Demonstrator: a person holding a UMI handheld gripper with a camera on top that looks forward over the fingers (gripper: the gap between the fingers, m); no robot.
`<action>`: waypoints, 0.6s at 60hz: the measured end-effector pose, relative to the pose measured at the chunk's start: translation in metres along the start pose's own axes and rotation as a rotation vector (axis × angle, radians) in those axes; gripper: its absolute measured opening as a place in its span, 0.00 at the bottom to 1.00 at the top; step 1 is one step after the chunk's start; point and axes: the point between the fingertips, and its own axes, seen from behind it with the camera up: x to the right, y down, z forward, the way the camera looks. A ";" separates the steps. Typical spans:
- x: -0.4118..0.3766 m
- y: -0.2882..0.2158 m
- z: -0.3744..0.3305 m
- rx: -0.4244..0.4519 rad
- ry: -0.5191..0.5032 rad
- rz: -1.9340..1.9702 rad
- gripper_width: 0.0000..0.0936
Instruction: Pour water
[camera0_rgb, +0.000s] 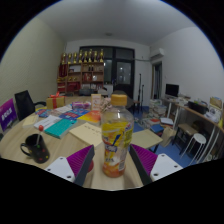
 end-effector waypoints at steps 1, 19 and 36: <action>0.002 -0.001 0.007 0.009 0.003 -0.010 0.87; 0.010 -0.006 0.059 0.136 0.004 0.055 0.47; -0.006 -0.037 0.040 0.016 -0.007 -0.152 0.31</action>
